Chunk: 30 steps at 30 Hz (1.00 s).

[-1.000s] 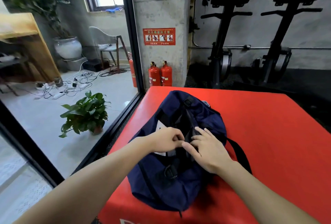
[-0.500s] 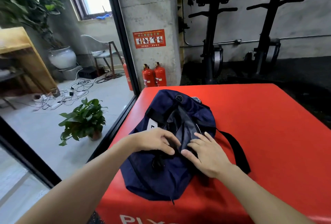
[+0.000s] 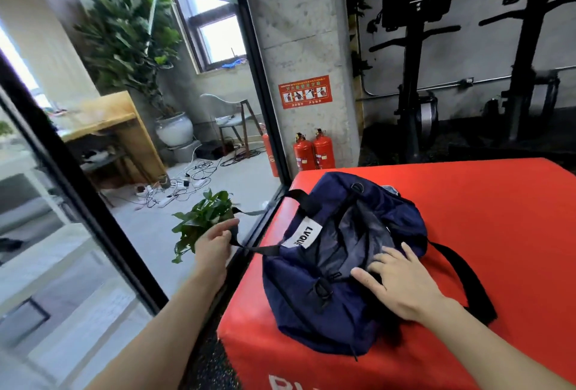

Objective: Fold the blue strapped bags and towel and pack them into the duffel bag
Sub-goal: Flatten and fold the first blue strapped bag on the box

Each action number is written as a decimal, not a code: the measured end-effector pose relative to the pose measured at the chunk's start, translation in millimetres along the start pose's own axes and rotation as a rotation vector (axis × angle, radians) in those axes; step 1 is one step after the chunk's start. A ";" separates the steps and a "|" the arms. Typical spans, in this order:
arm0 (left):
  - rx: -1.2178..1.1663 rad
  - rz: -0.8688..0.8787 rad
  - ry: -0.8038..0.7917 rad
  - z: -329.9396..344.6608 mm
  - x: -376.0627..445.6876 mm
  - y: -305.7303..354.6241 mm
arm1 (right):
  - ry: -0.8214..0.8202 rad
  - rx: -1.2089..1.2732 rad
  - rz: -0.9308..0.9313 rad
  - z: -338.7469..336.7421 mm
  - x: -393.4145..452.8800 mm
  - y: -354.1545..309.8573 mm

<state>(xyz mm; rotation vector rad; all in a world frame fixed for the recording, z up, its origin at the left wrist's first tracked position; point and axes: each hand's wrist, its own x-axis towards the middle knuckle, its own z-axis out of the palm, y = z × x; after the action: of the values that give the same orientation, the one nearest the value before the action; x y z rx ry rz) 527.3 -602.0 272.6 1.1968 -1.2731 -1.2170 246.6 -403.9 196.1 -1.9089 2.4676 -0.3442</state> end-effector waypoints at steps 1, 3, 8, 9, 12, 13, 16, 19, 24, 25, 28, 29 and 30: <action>0.090 -0.002 0.021 -4.3 -4.7 -5.7 | -0.001 -0.005 0.001 0.9 0.4 -2.4; 0.222 0.015 0.052 -3.1 -14.7 -11.6 | -0.001 -0.030 -0.001 2.9 1.6 -6.5; 0.523 0.198 0.121 18.8 -26.7 -6.1 | 0.040 -0.040 -0.025 8.4 2.6 -11.5; 0.563 0.273 0.099 27.6 -28.7 -4.0 | 0.053 -0.029 -0.023 9.2 3.6 -9.8; 0.596 0.508 -0.132 58.8 -37.6 2.6 | 0.121 0.034 -0.057 9.6 7.7 -11.0; 0.603 0.527 -0.253 72.6 -41.1 3.2 | 0.143 0.057 -0.057 9.4 8.7 -10.9; 0.714 0.475 -0.582 120.0 -49.0 -3.9 | 0.129 0.073 -0.018 7.7 17.0 -13.1; 0.912 0.432 -0.747 164.5 -38.3 -30.7 | 0.065 0.031 0.045 16.6 29.6 -6.3; 1.513 0.335 -0.727 168.2 8.0 -80.9 | -0.140 0.044 0.153 32.5 38.1 18.4; 1.579 0.363 -0.688 157.9 16.5 -83.1 | -0.146 0.056 0.165 31.6 38.7 22.5; 1.700 0.412 -0.663 124.7 38.7 -81.0 | -0.160 0.074 0.189 29.0 43.9 33.0; 1.716 0.407 -0.671 116.3 43.5 -79.8 | -0.166 0.067 0.189 29.8 45.3 34.7; 1.723 0.410 -0.672 110.7 46.6 -79.4 | -0.169 0.063 0.190 29.8 45.5 34.8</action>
<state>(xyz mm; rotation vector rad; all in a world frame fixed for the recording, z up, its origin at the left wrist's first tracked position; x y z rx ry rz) 416.9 -644.8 190.7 1.4177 -3.1183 0.1306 205.5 -444.3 166.9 -1.5917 2.4679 -0.2435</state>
